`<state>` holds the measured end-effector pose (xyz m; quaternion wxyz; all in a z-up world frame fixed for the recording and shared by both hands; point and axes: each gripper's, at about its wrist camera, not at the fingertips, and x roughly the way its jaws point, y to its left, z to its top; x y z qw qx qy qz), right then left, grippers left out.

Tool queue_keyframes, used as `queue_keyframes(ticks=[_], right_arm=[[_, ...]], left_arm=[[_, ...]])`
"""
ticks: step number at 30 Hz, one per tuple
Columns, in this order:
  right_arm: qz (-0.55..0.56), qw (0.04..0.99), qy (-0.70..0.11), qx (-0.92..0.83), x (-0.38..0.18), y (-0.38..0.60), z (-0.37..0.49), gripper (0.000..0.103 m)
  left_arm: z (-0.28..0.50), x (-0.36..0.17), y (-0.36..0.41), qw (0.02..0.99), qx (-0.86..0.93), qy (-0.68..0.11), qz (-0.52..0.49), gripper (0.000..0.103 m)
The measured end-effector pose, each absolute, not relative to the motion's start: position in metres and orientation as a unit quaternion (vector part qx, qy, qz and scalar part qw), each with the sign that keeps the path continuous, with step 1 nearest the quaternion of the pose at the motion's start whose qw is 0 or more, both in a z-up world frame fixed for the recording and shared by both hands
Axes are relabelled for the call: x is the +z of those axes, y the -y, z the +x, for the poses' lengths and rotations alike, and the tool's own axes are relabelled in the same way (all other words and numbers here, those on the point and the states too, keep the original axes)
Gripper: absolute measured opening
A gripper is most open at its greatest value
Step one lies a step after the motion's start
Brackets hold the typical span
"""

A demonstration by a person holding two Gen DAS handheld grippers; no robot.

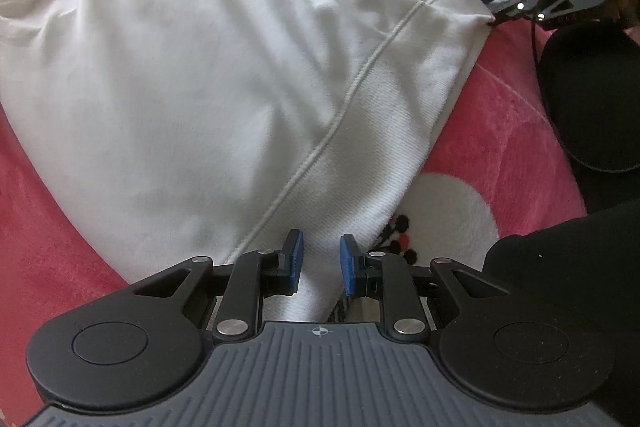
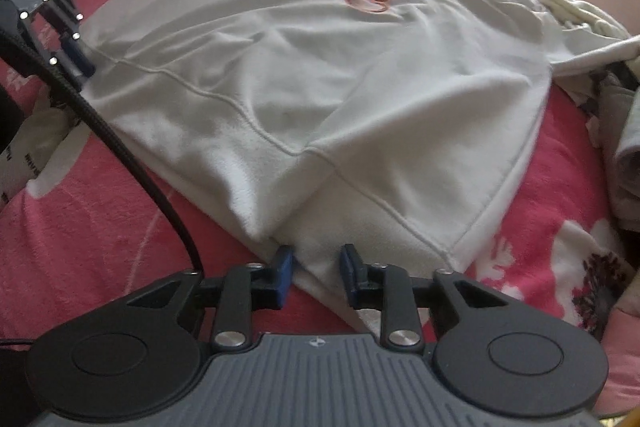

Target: Fold clothes

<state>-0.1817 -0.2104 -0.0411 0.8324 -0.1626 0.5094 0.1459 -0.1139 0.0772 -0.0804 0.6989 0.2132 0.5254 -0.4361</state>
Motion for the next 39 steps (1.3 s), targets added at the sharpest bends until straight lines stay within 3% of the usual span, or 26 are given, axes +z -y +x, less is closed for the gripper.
queue_keyframes(ticks=[1, 10, 21, 24, 26, 27, 33, 35, 39], right_arm=[[-0.162, 0.836, -0.507, 0.135, -0.04, 0.212, -0.182, 0.004], [-0.104, 0.874, -0.472, 0.044, -0.005, 0.245, -0.214, 0.002], [-0.035, 0.848, -0.525, -0.059, -0.025, 0.289, -0.224, 0.0], [0.019, 0.867, -0.493, -0.069, -0.004, 0.302, -0.224, 0.009], [0.06, 0.876, -0.472, -0.075, 0.002, 0.31, -0.217, 0.031], [0.083, 0.879, -0.464, -0.078, 0.003, 0.314, -0.212, 0.035], [0.204, 0.848, -0.481, -0.088, -0.03, 0.332, -0.178, 0.041], [0.23, 0.834, -0.495, -0.082, -0.043, 0.336, -0.177, 0.006], [0.238, 0.833, -0.491, -0.095, -0.043, 0.338, -0.186, 0.004]], left_arm=[[-0.114, -0.081, -0.078, 0.699, -0.436, -0.526, 0.213, 0.02], [-0.117, -0.085, -0.075, 0.697, -0.438, -0.523, 0.221, 0.02], [-0.118, -0.085, -0.072, 0.693, -0.441, -0.517, 0.24, 0.02], [-0.118, -0.085, -0.072, 0.693, -0.442, -0.516, 0.242, 0.02], [-0.118, -0.085, -0.071, 0.693, -0.442, -0.516, 0.241, 0.02], [-0.118, -0.086, -0.071, 0.693, -0.442, -0.516, 0.24, 0.02], [-0.121, -0.088, -0.072, 0.697, -0.441, -0.515, 0.236, 0.02], [-0.121, -0.089, -0.074, 0.698, -0.44, -0.515, 0.232, 0.02], [-0.119, -0.091, -0.077, 0.701, -0.438, -0.518, 0.221, 0.02]])
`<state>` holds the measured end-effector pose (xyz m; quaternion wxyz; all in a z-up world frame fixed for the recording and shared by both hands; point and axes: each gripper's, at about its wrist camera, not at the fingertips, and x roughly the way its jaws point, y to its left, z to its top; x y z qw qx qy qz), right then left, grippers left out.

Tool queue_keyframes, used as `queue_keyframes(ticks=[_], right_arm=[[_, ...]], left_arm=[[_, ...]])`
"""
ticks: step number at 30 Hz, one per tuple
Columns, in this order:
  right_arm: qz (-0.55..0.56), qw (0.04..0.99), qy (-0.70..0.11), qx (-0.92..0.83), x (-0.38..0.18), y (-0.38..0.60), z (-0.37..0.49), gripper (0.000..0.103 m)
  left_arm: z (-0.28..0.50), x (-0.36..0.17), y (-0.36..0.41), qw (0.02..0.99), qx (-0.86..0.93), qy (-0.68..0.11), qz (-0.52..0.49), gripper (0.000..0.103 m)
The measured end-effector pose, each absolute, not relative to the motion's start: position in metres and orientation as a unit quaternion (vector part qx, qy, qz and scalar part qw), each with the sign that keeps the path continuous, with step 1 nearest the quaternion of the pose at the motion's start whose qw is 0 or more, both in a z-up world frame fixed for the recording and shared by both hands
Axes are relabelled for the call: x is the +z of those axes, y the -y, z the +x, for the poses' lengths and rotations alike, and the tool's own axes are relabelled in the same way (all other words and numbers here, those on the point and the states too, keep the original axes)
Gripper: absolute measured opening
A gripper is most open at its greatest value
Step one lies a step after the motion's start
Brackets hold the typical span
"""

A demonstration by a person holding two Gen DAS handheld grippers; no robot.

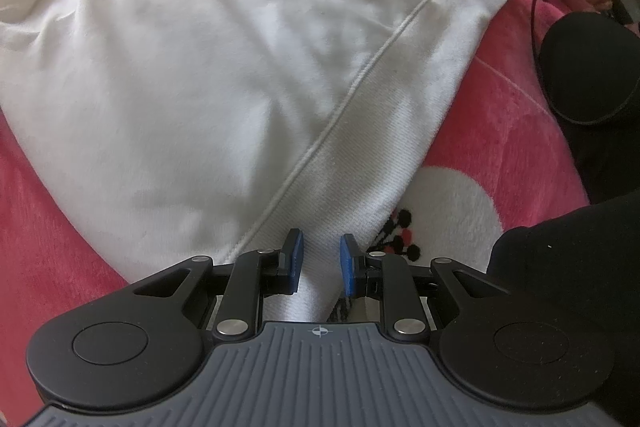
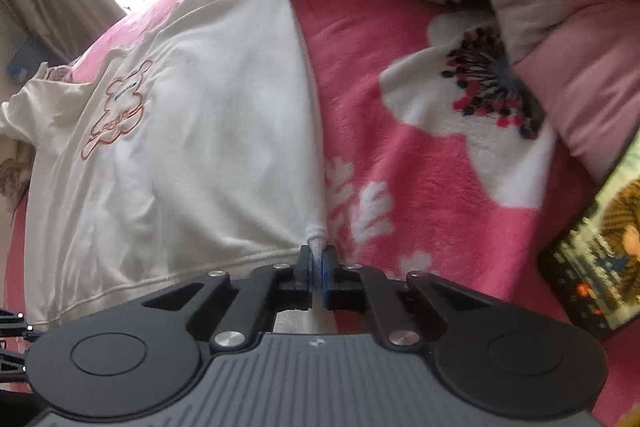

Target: Fold clothes

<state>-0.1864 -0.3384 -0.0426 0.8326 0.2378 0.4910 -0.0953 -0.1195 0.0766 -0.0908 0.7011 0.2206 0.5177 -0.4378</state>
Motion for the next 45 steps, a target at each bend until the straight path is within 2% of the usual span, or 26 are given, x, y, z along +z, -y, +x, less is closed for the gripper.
queue_keyframes(ticks=[6, 9, 11, 14, 17, 23, 26, 30, 34, 37, 39, 40, 41, 45], right_arm=[[0.248, 0.812, -0.518, -0.105, -0.048, 0.344, -0.185, 0.006], [0.259, 0.805, -0.524, -0.099, -0.042, 0.347, -0.182, 0.017], [0.269, 0.807, -0.517, -0.096, -0.035, 0.349, -0.183, 0.039], [0.28, 0.813, -0.502, -0.092, -0.028, 0.351, -0.181, 0.044], [0.3, 0.811, -0.492, -0.098, -0.032, 0.356, -0.176, 0.054], [0.374, 0.773, -0.505, -0.086, -0.056, 0.361, -0.17, 0.055], [0.373, 0.77, -0.514, -0.063, -0.053, 0.354, -0.172, 0.056], [0.375, 0.763, -0.524, -0.05, -0.056, 0.349, -0.174, 0.054], [0.373, 0.762, -0.528, -0.044, -0.057, 0.346, -0.173, 0.041], [0.363, 0.763, -0.532, -0.046, -0.057, 0.343, -0.173, 0.029], [0.353, 0.767, -0.533, -0.052, -0.055, 0.341, -0.174, 0.018], [0.346, 0.77, -0.533, -0.055, -0.053, 0.341, -0.174, 0.009], [0.337, 0.775, -0.531, -0.057, -0.05, 0.339, -0.175, 0.007], [0.282, 0.804, -0.521, -0.052, -0.017, 0.325, -0.181, 0.006]], left_arm=[[-0.119, -0.087, -0.084, 0.71, -0.426, -0.526, 0.192, 0.02], [-0.12, -0.076, -0.095, 0.726, -0.409, -0.527, 0.17, 0.02], [-0.12, -0.066, -0.105, 0.738, -0.398, -0.525, 0.148, 0.021], [-0.118, -0.054, -0.129, 0.763, -0.361, -0.525, 0.104, 0.027], [-0.112, -0.053, -0.151, 0.784, -0.313, -0.532, 0.063, 0.03], [-0.096, -0.077, -0.18, 0.778, -0.263, -0.568, -0.045, 0.035], [-0.093, -0.087, -0.183, 0.772, -0.263, -0.574, -0.076, 0.042], [-0.101, -0.09, -0.184, 0.769, -0.264, -0.573, -0.102, 0.043], [-0.112, -0.088, -0.177, 0.762, -0.282, -0.577, -0.082, 0.04], [-0.118, -0.087, -0.165, 0.773, -0.277, -0.57, -0.037, 0.033], [-0.12, -0.087, -0.155, 0.783, -0.269, -0.561, 0.008, 0.015], [-0.121, -0.085, -0.152, 0.786, -0.267, -0.557, 0.024, 0.011], [-0.121, -0.082, -0.152, 0.789, -0.268, -0.553, 0.029, 0.004], [-0.128, -0.053, -0.155, 0.798, -0.278, -0.532, 0.048, 0.004]])
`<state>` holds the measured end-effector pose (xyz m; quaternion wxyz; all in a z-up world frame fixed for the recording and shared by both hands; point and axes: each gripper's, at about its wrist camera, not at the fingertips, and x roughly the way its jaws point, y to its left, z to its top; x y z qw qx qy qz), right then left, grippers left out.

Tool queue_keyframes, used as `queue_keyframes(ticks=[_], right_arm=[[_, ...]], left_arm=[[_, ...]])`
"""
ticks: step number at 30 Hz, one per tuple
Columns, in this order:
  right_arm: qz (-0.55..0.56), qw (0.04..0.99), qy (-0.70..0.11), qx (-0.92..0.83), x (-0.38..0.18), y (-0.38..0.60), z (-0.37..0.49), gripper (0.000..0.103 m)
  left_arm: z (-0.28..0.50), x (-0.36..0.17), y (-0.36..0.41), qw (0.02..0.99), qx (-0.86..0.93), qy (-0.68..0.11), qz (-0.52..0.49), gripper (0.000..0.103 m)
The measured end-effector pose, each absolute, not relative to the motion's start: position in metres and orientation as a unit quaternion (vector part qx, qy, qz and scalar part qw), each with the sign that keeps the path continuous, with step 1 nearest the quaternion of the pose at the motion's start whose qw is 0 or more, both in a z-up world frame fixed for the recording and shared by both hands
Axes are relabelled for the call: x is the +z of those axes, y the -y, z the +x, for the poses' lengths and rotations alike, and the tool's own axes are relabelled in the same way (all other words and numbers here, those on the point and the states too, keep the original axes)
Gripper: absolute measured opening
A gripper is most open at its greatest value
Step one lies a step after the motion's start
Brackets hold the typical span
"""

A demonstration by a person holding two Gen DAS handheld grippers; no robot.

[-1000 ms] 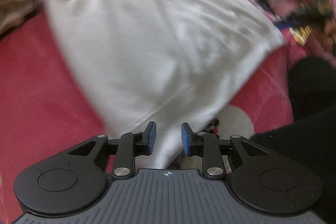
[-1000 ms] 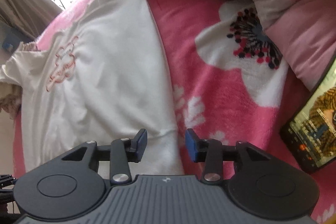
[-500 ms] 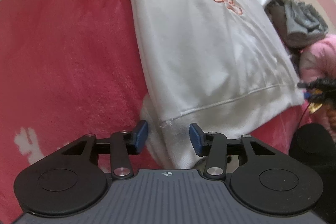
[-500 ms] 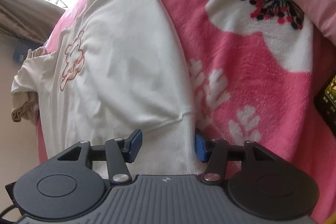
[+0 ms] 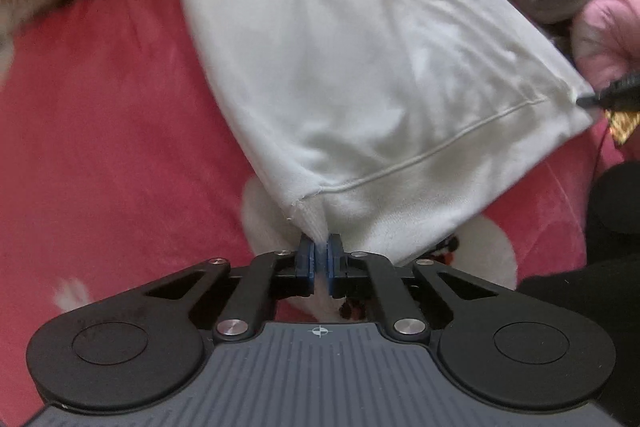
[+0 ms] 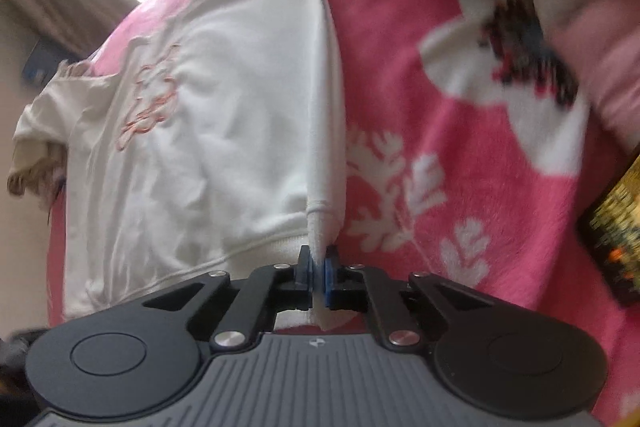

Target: Fold clothes

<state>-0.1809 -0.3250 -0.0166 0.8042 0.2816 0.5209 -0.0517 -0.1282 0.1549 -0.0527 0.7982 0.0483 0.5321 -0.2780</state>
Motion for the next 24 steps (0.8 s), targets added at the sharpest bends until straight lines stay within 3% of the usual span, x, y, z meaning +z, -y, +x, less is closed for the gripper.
queue_keyframes(ticks=[7, 19, 21, 23, 24], right_arm=[[0.249, 0.784, -0.567, -0.054, -0.005, 0.323, -0.201, 0.003], [0.223, 0.748, -0.622, -0.061, -0.054, 0.321, -0.193, 0.005], [0.228, 0.744, -0.624, -0.064, -0.052, 0.324, -0.194, 0.012], [0.224, 0.745, -0.625, -0.07, -0.044, 0.327, -0.201, 0.033], [0.214, 0.748, -0.623, -0.078, -0.038, 0.327, -0.206, 0.035]], left_arm=[[-0.135, -0.025, -0.173, 0.775, -0.286, -0.561, 0.05, 0.003], [-0.134, -0.08, -0.163, 0.739, -0.288, -0.602, 0.096, 0.004], [-0.133, -0.078, -0.159, 0.736, -0.298, -0.598, 0.11, 0.009], [-0.136, -0.076, -0.162, 0.731, -0.304, -0.599, 0.121, 0.015], [-0.14, -0.074, -0.166, 0.727, -0.303, -0.604, 0.124, 0.019]])
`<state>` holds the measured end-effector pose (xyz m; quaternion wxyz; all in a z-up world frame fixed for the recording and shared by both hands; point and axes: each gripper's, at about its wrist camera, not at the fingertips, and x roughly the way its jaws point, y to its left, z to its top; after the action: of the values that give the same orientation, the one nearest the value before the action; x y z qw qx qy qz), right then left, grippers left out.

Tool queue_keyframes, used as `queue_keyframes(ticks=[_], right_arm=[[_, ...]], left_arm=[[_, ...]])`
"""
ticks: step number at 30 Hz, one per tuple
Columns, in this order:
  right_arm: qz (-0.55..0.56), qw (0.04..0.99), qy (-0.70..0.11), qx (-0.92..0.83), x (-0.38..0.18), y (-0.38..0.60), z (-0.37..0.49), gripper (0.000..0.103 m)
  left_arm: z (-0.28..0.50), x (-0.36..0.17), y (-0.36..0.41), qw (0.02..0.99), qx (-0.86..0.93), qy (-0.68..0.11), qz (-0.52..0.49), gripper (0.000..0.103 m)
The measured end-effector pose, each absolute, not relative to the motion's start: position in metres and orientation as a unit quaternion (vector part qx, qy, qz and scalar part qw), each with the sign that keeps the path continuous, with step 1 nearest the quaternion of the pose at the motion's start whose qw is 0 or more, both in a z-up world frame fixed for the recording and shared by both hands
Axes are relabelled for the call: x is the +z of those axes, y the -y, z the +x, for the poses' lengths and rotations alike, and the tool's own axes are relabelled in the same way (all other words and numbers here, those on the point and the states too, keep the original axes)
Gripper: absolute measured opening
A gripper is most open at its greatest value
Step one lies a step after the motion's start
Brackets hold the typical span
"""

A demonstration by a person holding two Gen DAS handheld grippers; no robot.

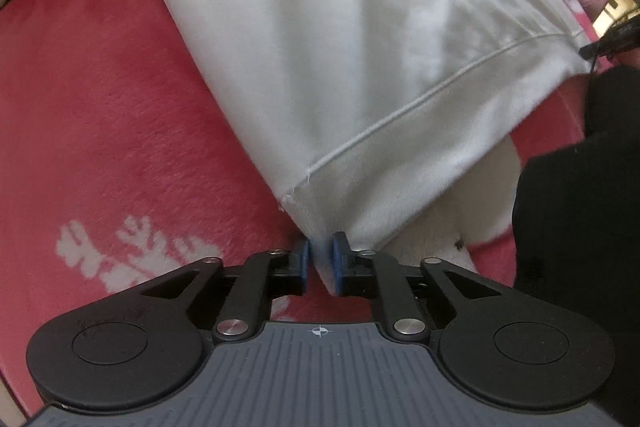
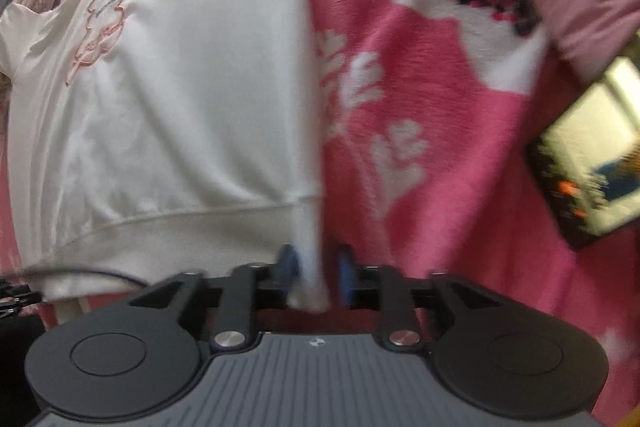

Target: Fold clothes

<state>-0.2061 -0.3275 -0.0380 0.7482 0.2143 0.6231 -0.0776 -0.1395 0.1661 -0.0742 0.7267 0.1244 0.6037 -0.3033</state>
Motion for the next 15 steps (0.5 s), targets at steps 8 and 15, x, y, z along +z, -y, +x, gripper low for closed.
queue_keyframes(ticks=[8, 15], right_arm=[[0.121, 0.844, -0.514, -0.096, 0.036, 0.313, -0.224, 0.032], [0.048, 0.914, -0.402, 0.011, 0.039, 0.247, -0.122, 0.031]], left_arm=[[-0.127, -0.026, -0.207, 0.765, -0.252, -0.572, 0.153, 0.023], [-0.057, -0.003, -0.132, 0.842, -0.283, -0.443, 0.123, 0.029]])
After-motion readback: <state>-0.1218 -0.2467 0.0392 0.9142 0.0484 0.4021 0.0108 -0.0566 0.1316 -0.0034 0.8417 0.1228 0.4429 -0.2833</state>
